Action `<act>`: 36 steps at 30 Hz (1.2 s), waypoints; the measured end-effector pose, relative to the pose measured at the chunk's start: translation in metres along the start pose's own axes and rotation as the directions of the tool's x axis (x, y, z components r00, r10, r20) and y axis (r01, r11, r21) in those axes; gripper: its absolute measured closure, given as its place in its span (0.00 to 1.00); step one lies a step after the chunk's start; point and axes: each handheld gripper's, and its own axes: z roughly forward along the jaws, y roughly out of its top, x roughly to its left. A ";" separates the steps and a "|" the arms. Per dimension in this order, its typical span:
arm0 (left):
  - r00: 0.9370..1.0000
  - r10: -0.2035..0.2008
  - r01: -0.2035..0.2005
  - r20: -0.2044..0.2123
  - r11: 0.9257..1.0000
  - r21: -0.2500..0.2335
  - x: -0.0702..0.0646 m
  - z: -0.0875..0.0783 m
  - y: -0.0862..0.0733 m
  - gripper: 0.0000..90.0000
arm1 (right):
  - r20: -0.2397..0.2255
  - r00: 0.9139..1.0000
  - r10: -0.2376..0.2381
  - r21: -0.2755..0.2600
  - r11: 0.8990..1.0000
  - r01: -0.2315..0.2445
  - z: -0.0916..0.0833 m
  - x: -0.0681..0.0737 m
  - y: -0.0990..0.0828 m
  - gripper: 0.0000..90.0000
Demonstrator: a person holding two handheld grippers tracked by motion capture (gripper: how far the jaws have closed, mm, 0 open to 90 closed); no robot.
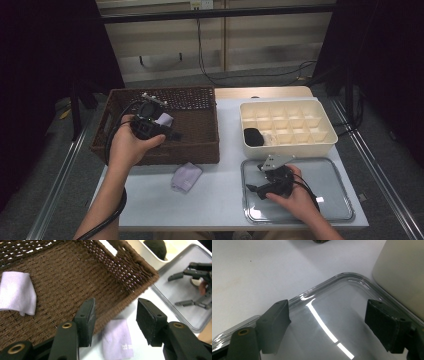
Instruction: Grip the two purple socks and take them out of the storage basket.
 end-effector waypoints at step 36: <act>0.992 -0.094 0.091 -0.084 0.995 -0.033 0.071 0.039 0.017 0.38 | -0.002 1.000 0.006 -0.001 1.000 -0.006 0.000 0.000 0.000 0.22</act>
